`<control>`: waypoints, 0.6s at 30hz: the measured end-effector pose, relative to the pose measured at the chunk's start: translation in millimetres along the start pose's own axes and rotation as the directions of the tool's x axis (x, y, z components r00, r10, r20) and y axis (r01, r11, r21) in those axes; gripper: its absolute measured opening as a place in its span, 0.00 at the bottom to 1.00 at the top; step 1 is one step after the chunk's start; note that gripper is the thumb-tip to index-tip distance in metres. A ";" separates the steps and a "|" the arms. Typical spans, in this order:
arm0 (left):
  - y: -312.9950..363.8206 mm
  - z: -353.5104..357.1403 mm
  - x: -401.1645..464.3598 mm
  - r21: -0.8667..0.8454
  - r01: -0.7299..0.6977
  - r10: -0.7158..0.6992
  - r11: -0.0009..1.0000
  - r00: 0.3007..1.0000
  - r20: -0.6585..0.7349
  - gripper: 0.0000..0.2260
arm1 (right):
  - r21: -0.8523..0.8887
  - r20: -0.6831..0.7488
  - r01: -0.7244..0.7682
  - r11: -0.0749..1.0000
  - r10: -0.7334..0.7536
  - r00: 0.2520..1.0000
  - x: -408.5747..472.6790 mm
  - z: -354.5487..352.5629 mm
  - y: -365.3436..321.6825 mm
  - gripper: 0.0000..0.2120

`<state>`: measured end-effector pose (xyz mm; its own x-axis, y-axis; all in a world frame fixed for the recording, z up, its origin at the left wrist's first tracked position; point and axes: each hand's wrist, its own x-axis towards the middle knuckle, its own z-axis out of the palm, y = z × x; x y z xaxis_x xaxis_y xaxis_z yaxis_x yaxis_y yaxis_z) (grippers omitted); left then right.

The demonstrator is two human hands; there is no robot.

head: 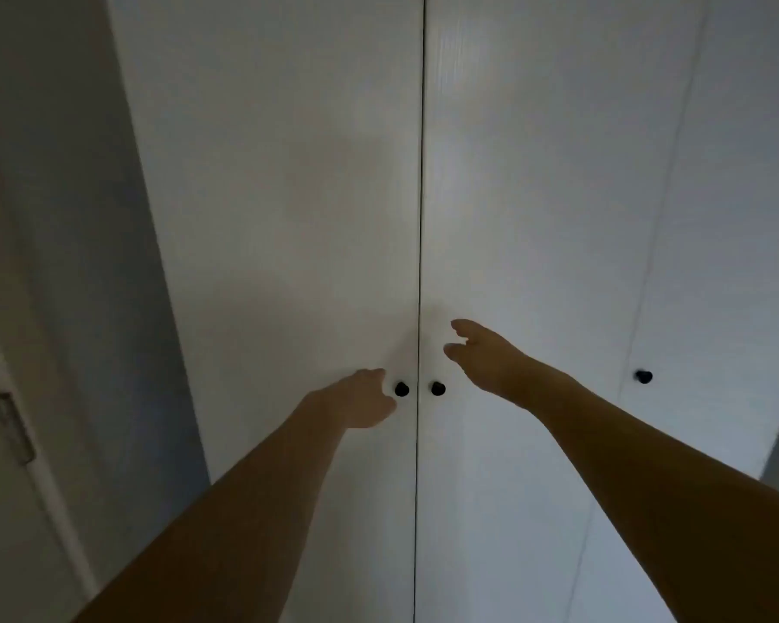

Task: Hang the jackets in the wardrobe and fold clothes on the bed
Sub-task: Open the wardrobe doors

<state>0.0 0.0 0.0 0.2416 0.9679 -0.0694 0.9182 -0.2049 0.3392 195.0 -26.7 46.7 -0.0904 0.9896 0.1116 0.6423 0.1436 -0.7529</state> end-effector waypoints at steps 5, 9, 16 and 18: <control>0.1 39.8 71.8 -0.042 0.010 -0.008 0.999 0.999 0.053 0.26 | 0.107 -0.038 -0.008 0.994 0.012 0.999 65.6 15.6 21.1 0.24; -1.9 62.4 100.9 -0.125 0.018 -0.018 0.992 1.000 0.004 0.26 | 0.206 -0.084 0.011 0.979 0.006 0.996 98.0 31.4 37.0 0.20; 2.3 83.9 96.2 -0.171 0.004 -0.051 0.985 0.960 -0.277 0.12 | 0.244 -0.139 0.118 0.962 -0.086 0.987 115.2 41.0 37.6 0.17; 6.6 88.5 87.1 -0.198 0.025 -0.090 0.980 0.941 -0.325 0.10 | 0.295 -0.142 0.155 0.943 -0.117 0.983 112.5 37.8 34.8 0.18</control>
<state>54.9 70.0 -86.9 0.0429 0.9768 0.2096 0.8436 -0.1479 0.5163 178.5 89.8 8.5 -0.0562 0.9553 0.2903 0.3671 0.2901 -0.8838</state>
